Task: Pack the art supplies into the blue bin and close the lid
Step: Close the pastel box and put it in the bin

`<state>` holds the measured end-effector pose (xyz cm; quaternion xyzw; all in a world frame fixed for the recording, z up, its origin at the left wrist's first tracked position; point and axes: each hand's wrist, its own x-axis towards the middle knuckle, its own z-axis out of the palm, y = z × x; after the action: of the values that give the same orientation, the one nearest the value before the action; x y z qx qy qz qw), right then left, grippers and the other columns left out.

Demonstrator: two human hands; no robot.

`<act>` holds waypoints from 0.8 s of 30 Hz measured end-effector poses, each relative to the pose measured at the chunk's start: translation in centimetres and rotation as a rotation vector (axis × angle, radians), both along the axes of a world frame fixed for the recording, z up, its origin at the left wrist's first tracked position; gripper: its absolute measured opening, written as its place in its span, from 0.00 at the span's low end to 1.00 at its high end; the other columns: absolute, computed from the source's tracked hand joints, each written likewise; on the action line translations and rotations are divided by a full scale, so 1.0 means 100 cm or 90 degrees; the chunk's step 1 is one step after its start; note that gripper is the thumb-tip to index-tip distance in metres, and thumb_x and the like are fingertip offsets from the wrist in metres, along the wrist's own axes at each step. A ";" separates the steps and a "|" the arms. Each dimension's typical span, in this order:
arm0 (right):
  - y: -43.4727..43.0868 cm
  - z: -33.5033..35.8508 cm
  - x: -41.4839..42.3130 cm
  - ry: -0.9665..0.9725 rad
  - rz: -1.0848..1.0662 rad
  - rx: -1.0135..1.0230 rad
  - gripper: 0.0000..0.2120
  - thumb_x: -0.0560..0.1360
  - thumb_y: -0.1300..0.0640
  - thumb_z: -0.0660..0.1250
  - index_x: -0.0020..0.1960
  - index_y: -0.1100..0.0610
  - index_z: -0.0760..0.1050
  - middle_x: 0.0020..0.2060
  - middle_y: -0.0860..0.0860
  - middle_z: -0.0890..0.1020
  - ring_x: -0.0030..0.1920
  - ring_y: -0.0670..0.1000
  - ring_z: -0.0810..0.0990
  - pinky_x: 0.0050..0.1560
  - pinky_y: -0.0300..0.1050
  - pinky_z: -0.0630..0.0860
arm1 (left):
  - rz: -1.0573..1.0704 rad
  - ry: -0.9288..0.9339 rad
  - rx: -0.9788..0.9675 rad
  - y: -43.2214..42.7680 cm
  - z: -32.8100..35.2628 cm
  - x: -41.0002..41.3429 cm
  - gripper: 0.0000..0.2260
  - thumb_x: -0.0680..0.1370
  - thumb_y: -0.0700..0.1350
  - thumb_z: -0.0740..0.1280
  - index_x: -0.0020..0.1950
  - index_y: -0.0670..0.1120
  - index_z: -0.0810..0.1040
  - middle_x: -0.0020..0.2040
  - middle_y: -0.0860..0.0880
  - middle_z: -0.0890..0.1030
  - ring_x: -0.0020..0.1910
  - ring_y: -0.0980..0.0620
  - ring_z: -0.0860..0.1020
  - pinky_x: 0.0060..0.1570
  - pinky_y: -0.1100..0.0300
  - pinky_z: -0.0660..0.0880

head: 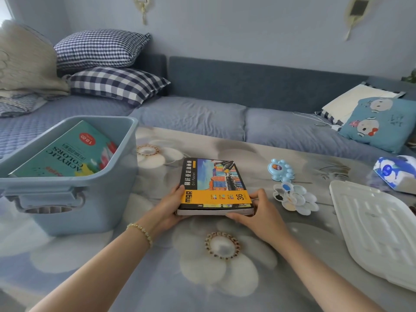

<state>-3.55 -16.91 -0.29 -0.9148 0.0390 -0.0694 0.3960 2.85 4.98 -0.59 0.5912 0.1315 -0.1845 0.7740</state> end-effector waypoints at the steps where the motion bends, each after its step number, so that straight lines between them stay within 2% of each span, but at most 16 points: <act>1: -0.001 -0.001 0.000 0.002 0.000 -0.005 0.31 0.59 0.37 0.77 0.52 0.49 0.65 0.42 0.38 0.81 0.46 0.37 0.79 0.47 0.43 0.77 | -0.004 -0.001 0.000 0.000 0.001 -0.001 0.15 0.83 0.48 0.55 0.70 0.51 0.67 0.43 0.48 0.81 0.38 0.51 0.79 0.25 0.61 0.78; 6: -0.003 -0.004 0.003 -0.001 -0.002 -0.020 0.32 0.58 0.35 0.76 0.51 0.49 0.65 0.44 0.39 0.82 0.46 0.38 0.80 0.47 0.44 0.78 | -0.006 -0.001 0.000 -0.002 0.007 -0.005 0.15 0.83 0.48 0.55 0.70 0.53 0.66 0.45 0.48 0.81 0.39 0.51 0.80 0.27 0.60 0.79; 9: -0.004 -0.002 0.001 0.004 0.009 -0.002 0.30 0.59 0.36 0.76 0.51 0.49 0.65 0.43 0.38 0.82 0.44 0.36 0.79 0.45 0.40 0.76 | -0.016 -0.003 -0.005 -0.002 0.010 -0.007 0.17 0.82 0.47 0.60 0.71 0.52 0.65 0.50 0.47 0.81 0.42 0.50 0.81 0.28 0.59 0.79; 11: -0.005 0.002 -0.001 0.011 0.015 0.081 0.28 0.62 0.38 0.74 0.52 0.49 0.66 0.43 0.40 0.83 0.42 0.35 0.80 0.43 0.37 0.75 | -0.027 -0.002 -0.004 -0.004 0.013 -0.008 0.18 0.80 0.45 0.62 0.70 0.48 0.67 0.51 0.46 0.81 0.43 0.49 0.81 0.32 0.57 0.80; 14: -0.011 0.016 -0.003 0.005 0.001 0.229 0.26 0.67 0.35 0.65 0.57 0.50 0.69 0.48 0.43 0.83 0.38 0.34 0.80 0.41 0.34 0.72 | -0.042 -0.010 -0.008 -0.012 0.027 -0.012 0.12 0.80 0.43 0.62 0.64 0.43 0.72 0.45 0.46 0.81 0.40 0.50 0.80 0.36 0.58 0.80; 15: -0.014 0.024 -0.003 0.014 0.009 0.265 0.27 0.68 0.35 0.62 0.60 0.50 0.70 0.49 0.43 0.83 0.42 0.34 0.79 0.44 0.35 0.72 | -0.049 -0.023 -0.010 -0.014 0.037 -0.015 0.12 0.80 0.43 0.62 0.63 0.43 0.73 0.45 0.46 0.82 0.38 0.51 0.81 0.36 0.59 0.80; 17: -0.016 0.046 -0.003 0.061 0.048 0.406 0.26 0.70 0.36 0.61 0.63 0.49 0.73 0.53 0.47 0.83 0.50 0.42 0.81 0.51 0.42 0.74 | -0.071 -0.066 -0.001 -0.015 0.062 -0.021 0.09 0.80 0.42 0.63 0.59 0.44 0.74 0.43 0.46 0.82 0.34 0.53 0.81 0.33 0.61 0.80; 19: -0.012 0.076 -0.003 0.111 0.114 0.563 0.21 0.74 0.41 0.59 0.61 0.50 0.76 0.53 0.52 0.84 0.51 0.50 0.83 0.50 0.46 0.78 | -0.082 -0.110 0.016 -0.009 0.093 -0.025 0.06 0.79 0.41 0.64 0.56 0.44 0.75 0.42 0.46 0.82 0.32 0.53 0.81 0.32 0.61 0.80; 20: -0.008 0.090 -0.002 0.115 0.149 0.601 0.21 0.75 0.42 0.58 0.62 0.51 0.76 0.54 0.53 0.84 0.53 0.52 0.83 0.52 0.48 0.78 | -0.082 -0.128 0.028 -0.003 0.111 -0.026 0.06 0.79 0.41 0.65 0.55 0.44 0.75 0.41 0.46 0.82 0.32 0.53 0.81 0.32 0.61 0.79; 22: 0.005 0.115 0.006 0.085 0.222 0.601 0.23 0.77 0.42 0.55 0.66 0.52 0.73 0.58 0.54 0.82 0.59 0.53 0.80 0.64 0.53 0.72 | -0.071 -0.157 0.060 0.017 0.146 -0.029 0.03 0.78 0.42 0.65 0.51 0.44 0.75 0.39 0.47 0.82 0.31 0.53 0.80 0.31 0.63 0.79; 24: 0.030 0.134 0.018 0.049 0.311 0.578 0.26 0.76 0.42 0.53 0.69 0.53 0.69 0.60 0.52 0.80 0.62 0.51 0.78 0.69 0.55 0.66 | -0.024 -0.173 0.097 0.046 0.181 -0.034 0.03 0.78 0.43 0.66 0.47 0.44 0.75 0.33 0.49 0.82 0.28 0.55 0.80 0.28 0.64 0.78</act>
<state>-1.78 -13.91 13.11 -0.6347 -0.1349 0.0830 0.7563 -0.52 9.53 17.52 0.6703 0.0277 -0.1067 0.7338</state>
